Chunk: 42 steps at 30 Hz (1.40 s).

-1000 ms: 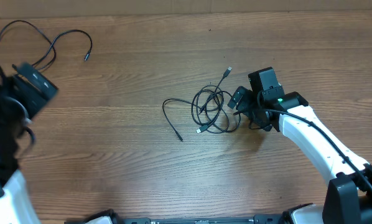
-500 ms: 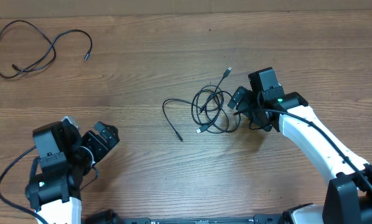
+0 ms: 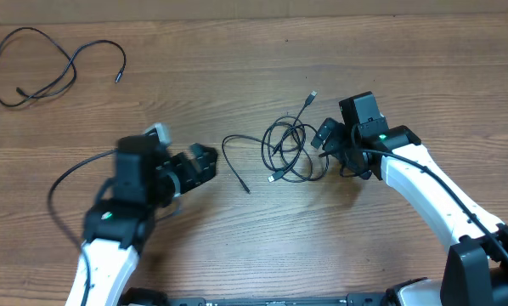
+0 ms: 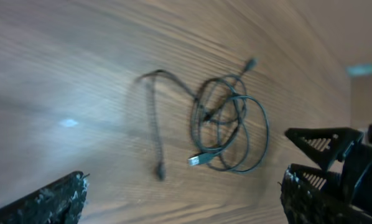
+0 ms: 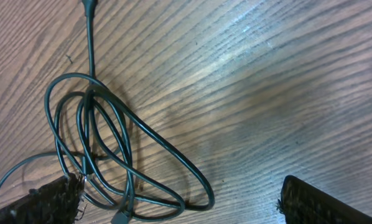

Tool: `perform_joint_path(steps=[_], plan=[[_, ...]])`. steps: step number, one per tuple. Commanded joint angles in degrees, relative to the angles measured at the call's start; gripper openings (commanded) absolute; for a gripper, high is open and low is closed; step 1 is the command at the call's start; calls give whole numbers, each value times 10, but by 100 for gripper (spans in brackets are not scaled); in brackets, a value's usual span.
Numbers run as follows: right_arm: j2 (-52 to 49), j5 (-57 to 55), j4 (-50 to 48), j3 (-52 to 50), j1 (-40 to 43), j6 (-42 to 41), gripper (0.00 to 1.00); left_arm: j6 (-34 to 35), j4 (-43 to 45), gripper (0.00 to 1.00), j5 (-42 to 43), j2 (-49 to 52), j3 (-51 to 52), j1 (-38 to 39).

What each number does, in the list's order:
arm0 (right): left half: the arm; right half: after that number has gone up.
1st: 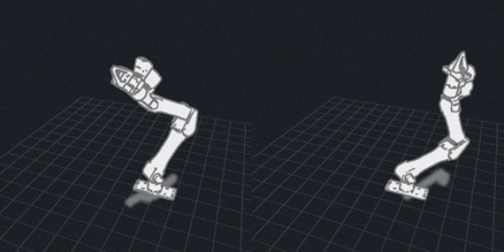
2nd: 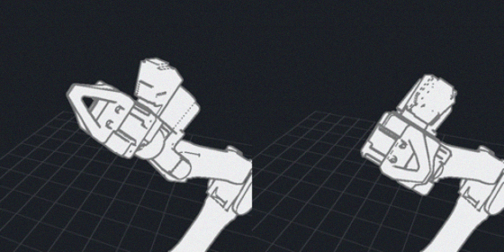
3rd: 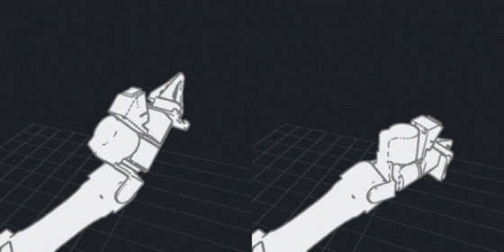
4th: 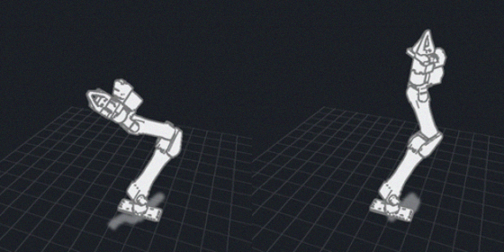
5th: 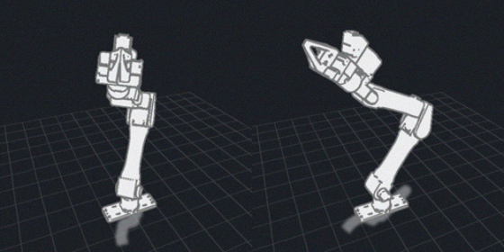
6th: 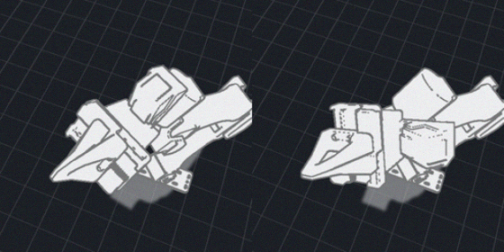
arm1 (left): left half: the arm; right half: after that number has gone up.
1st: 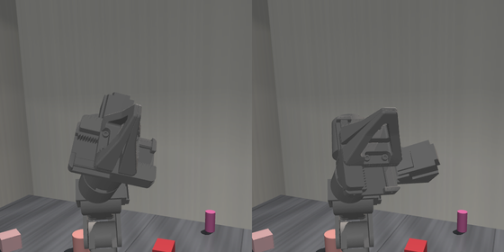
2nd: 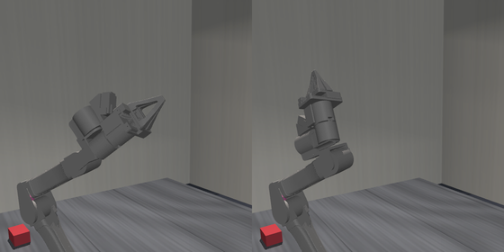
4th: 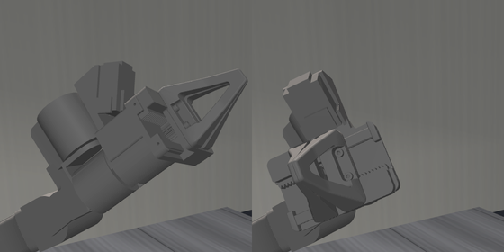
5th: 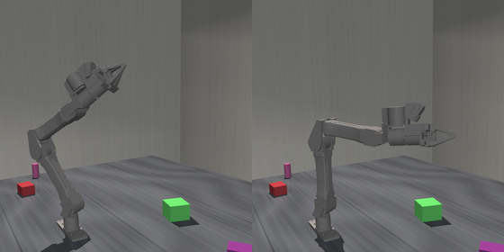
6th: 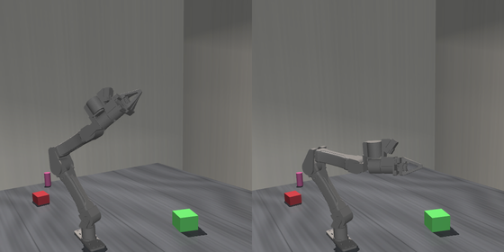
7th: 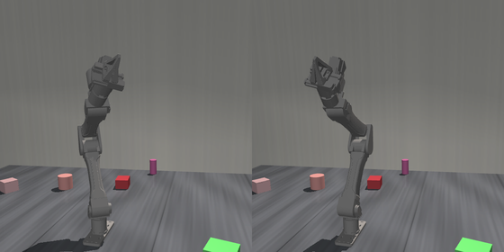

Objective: Untangle cables

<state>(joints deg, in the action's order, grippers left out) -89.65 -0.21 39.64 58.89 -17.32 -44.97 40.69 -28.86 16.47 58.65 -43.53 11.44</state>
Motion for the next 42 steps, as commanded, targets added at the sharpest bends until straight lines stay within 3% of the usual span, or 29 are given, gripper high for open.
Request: perform_joint_path(steps=[1,6,12,20,36,39,42], plan=[[0,-2,-3,0,0,1,100,23,54,100,-54,63,0,83],[0,-2,-3,0,0,1,100,41,100,100,-94,147,0,149],[0,-2,-3,0,0,1,100,45,97,100,-95,193,0,160],[0,-2,-3,0,0,1,100,43,96,100,-157,198,0,160],[0,7,-26,0,0,2,100,43,94,100,-158,198,0,160],[0,7,-25,0,0,73,100,43,94,99,-158,198,0,160],[-4,8,-47,-10,0,155,92,44,94,100,-170,198,0,160]])
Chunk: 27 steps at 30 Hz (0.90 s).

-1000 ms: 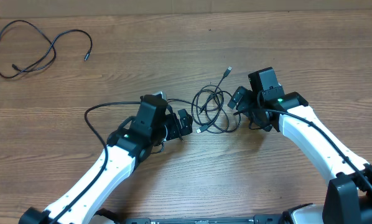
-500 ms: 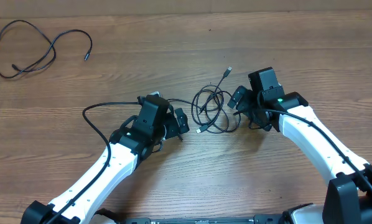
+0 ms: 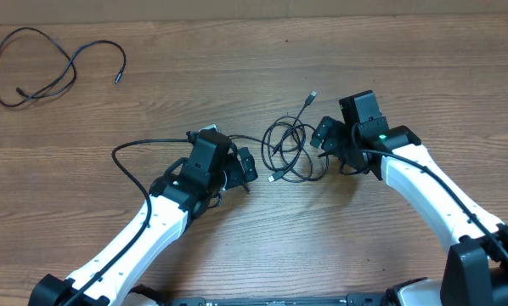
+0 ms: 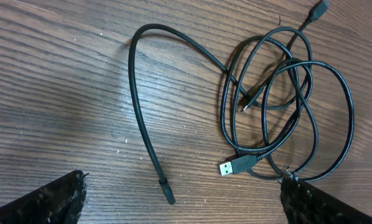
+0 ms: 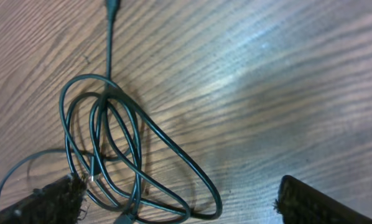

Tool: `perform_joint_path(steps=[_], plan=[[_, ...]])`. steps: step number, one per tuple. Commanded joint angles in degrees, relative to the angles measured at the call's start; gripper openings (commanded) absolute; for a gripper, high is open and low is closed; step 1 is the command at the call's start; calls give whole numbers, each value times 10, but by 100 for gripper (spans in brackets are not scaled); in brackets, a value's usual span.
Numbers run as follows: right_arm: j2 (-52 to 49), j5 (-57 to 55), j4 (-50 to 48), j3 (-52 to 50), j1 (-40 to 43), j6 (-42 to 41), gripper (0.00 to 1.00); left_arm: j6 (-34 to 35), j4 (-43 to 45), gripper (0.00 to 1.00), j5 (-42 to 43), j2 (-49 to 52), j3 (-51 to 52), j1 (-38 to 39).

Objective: Untangle cables

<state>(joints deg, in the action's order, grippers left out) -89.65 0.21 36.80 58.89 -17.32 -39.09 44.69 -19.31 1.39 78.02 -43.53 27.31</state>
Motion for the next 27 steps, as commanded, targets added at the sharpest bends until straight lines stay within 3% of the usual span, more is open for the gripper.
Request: perform_joint_path(steps=[1,3,9,14,18,19,21,27], plan=[[-5,6,-24,-13,0,104,91,3,-1,100,-21,4,0,1],[-10,9,-37,-22,0,114,88,3,-1,99,-25,4,0,1],[-43,7,-97,-45,0,141,64,3,-1,100,-35,4,0,1],[-90,5,-111,-45,0,152,58,3,-2,100,-35,4,0,1],[-128,66,-111,-45,-2,152,38,3,-3,100,-35,4,0,1],[-131,81,-111,-45,-2,152,23,3,-4,100,-35,4,0,1],[-129,107,-112,-44,-2,152,4,3,-4,100,-35,4,0,1],[-66,317,-76,42,55,191,4,3,-4,99,-35,4,0,1]])
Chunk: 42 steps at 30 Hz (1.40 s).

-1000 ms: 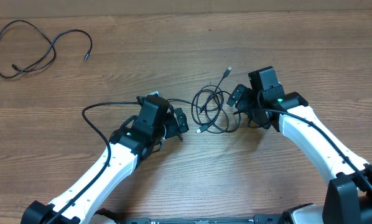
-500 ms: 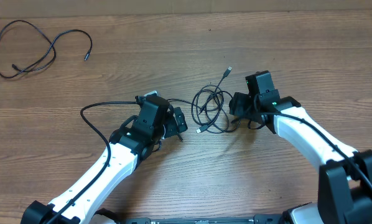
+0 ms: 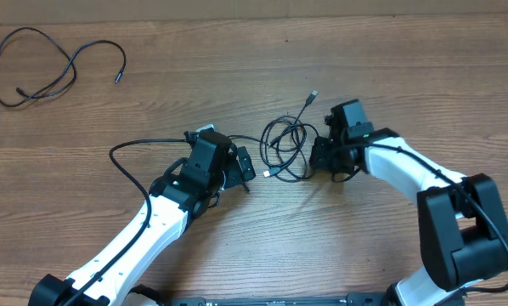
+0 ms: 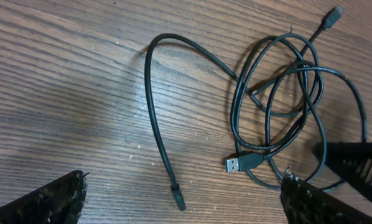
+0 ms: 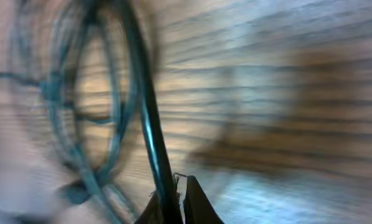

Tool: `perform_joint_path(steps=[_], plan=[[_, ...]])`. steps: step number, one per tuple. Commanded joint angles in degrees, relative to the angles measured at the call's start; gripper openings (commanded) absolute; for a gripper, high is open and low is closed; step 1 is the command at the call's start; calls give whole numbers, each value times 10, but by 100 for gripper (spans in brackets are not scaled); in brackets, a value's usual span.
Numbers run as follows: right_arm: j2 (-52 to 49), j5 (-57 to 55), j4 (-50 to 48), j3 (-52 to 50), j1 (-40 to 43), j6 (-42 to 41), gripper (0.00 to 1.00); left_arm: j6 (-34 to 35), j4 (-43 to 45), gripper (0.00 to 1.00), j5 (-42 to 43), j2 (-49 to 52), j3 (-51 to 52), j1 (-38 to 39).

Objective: Untangle cables

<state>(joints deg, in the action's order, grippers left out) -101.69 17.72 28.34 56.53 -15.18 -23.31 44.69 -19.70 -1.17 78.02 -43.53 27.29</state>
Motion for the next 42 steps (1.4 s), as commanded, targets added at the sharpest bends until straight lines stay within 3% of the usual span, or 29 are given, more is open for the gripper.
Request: perform_joint_path(steps=[1,4,9,17,26,31,38,42], plan=[[63,162,14,78,40,36,4,3,0,100,-9,4,0,1],[110,219,37,134,52,39,4,4,3,99,-9,4,0,1],[167,218,52,156,24,44,4,5,4,100,20,4,0,1],[184,182,59,156,-36,46,4,3,107,100,172,4,0,1],[194,187,84,160,-44,31,4,3,176,100,181,5,0,2],[218,243,84,185,-44,20,4,3,205,100,190,14,0,2],[259,281,82,217,-44,-7,4,6,254,100,199,73,0,11],[285,287,82,264,-23,-6,4,6,253,100,159,122,0,10]])
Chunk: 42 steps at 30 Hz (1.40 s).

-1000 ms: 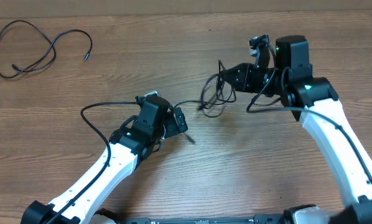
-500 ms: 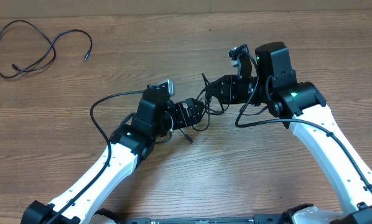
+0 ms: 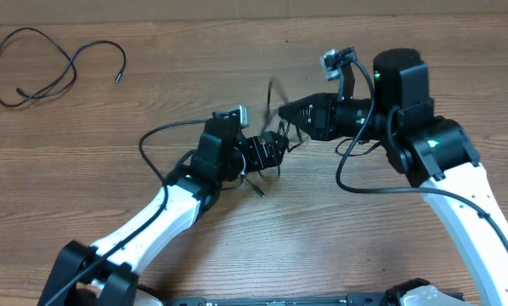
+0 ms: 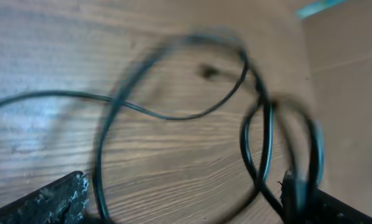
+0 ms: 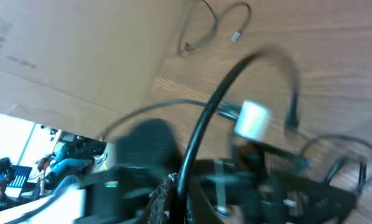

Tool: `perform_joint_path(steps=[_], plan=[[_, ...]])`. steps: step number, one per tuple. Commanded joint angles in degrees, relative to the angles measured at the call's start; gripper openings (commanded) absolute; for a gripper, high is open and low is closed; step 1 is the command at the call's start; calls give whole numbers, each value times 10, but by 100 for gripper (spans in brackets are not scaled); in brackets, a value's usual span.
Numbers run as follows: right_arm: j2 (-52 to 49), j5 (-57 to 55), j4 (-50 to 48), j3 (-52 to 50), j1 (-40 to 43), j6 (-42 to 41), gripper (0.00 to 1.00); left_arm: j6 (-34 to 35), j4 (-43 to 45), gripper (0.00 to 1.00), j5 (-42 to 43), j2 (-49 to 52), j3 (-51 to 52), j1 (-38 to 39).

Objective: Untangle cables

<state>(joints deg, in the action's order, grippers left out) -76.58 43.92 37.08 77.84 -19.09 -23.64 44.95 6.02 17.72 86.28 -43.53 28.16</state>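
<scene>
The tangled black cable (image 3: 272, 92) is partly lifted off the wooden table (image 3: 84, 153) and shows blurred. My right gripper (image 3: 290, 112) points left above the table, shut on a strand of the cable (image 5: 218, 102) that rises from its fingertips (image 5: 172, 196). Just below and to the left, my left gripper (image 3: 267, 153) stands open with its fingers wide apart. Cable loops (image 4: 173, 116) cross its view, and strands run past its right finger (image 4: 310, 202). One cable end (image 3: 257, 187) lies on the table under the left gripper.
A second, separate black cable (image 3: 50, 64) lies spread out at the far left corner of the table; it also shows in the right wrist view (image 5: 211, 25). The left arm's own supply cable (image 3: 156, 144) arcs beside that arm.
My right gripper, then shut on the cable low at the tangle's right side, now holds it raised and points left. The left gripper has moved right, in under the lifted loops.
At first both grippers were open, the left far from the tangle and the right beside it. Then the left gripper stood over the loose end left of the tangle. Then the right gripper was shut on a loop, and now holds it lifted.
</scene>
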Motion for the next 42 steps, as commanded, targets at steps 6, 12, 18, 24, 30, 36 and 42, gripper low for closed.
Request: perform_joint_path(steps=[6,12,18,24,30,36,42], plan=[[69,-28,-5,89,111,1,4,3,-46,100,-44,82,0,-10],[64,-148,71,88,140,-2,4,3,-52,86,-64,91,0,-13],[46,-297,186,88,140,-4,5,3,-49,45,-62,90,-1,-43],[15,-321,258,87,140,-3,26,3,-28,13,29,88,-1,-101],[-17,-299,287,87,139,-4,71,3,-6,6,144,88,-2,-149],[-48,-181,287,78,131,-3,82,3,-7,4,177,86,-45,-162],[-81,-183,290,39,81,-3,83,5,-49,5,177,85,-119,-162]])
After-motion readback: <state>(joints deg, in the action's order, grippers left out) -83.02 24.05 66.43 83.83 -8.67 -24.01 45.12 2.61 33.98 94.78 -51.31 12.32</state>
